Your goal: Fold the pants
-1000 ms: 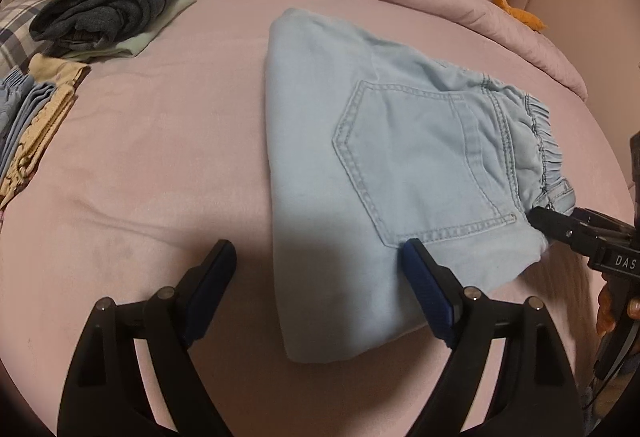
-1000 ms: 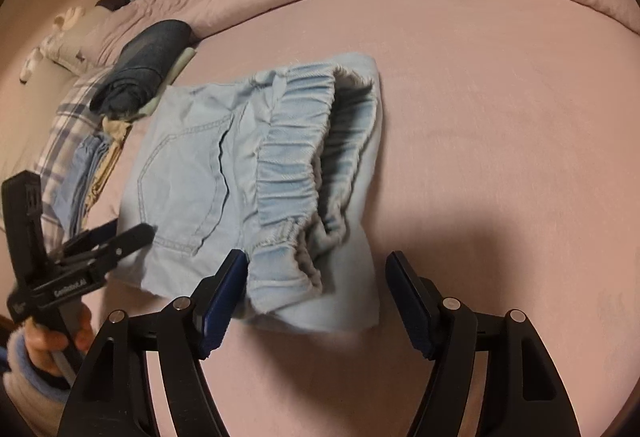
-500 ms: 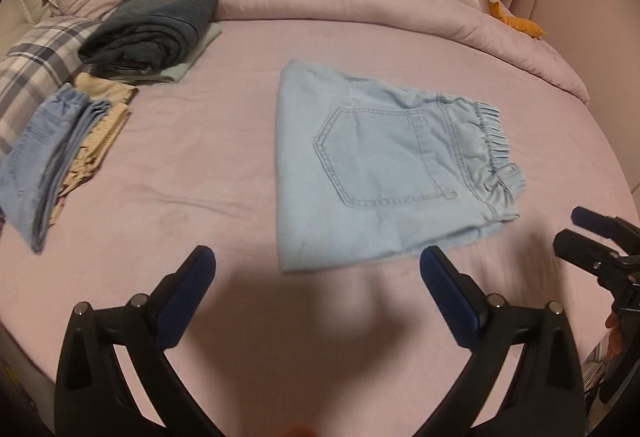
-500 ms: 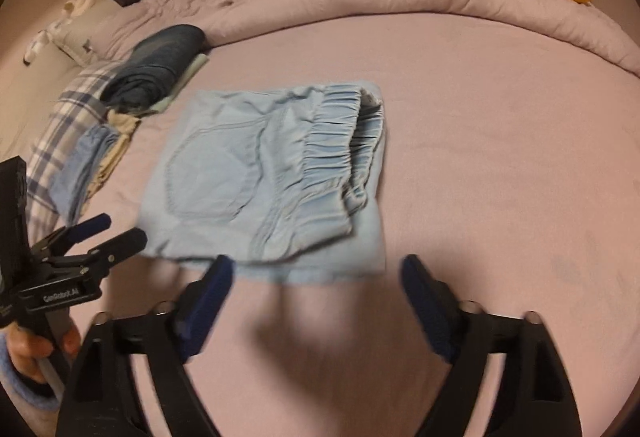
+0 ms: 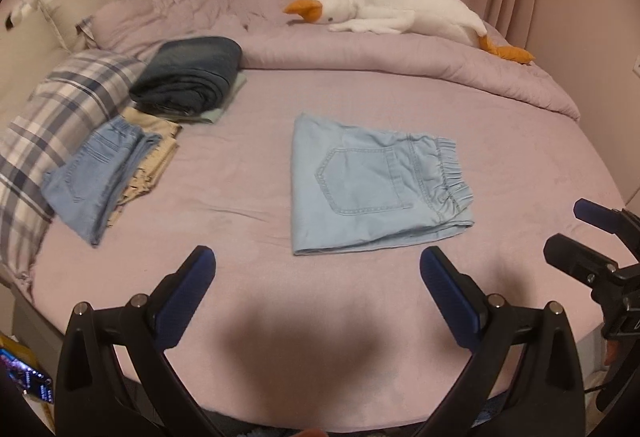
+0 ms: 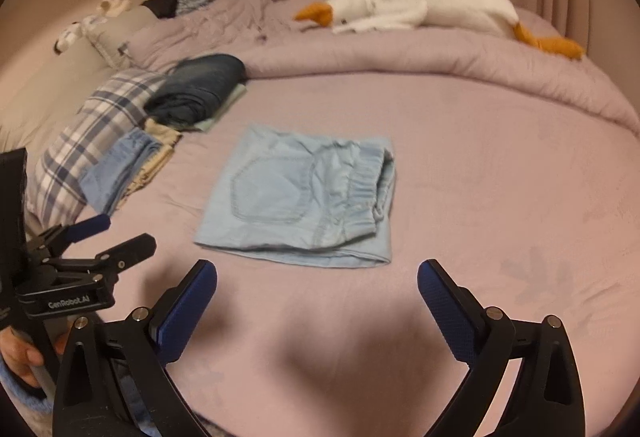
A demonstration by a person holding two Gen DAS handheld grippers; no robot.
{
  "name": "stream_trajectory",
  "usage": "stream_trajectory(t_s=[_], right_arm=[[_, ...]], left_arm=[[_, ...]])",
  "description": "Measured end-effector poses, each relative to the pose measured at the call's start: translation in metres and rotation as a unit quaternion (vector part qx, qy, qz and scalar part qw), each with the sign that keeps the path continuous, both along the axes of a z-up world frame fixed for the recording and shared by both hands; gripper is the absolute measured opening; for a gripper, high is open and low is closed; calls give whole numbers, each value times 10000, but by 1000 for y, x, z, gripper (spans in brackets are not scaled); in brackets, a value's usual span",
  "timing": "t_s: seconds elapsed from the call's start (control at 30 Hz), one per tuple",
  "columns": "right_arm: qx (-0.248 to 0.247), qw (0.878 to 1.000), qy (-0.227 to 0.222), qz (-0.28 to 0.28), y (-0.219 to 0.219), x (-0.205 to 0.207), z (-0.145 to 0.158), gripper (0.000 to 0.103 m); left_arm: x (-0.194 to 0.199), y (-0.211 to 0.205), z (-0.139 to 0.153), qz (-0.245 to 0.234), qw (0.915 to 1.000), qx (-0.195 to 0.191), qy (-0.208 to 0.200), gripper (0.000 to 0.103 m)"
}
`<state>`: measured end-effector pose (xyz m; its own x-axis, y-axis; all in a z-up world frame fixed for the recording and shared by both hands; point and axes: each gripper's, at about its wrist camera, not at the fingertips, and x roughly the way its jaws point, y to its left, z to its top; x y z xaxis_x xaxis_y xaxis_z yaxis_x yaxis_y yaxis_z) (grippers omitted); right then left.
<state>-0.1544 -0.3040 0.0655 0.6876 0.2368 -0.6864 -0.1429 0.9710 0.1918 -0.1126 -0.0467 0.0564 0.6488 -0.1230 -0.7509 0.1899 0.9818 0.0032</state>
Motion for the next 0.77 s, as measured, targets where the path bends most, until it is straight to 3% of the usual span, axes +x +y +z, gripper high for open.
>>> stream_trajectory(t_s=[0.2, 0.33, 0.77], right_arm=[[-23, 9999, 24, 131, 8, -13, -6, 102], [21, 9992, 314, 229, 17, -18, -21, 102], [-49, 9995, 2, 301, 26, -30, -6, 102]], left_arm=[[-12, 3, -23, 97, 9993, 201, 306, 102], [-19, 8, -14, 188, 9995, 216, 140, 102], [-27, 5, -3, 120, 9998, 153, -14, 102]])
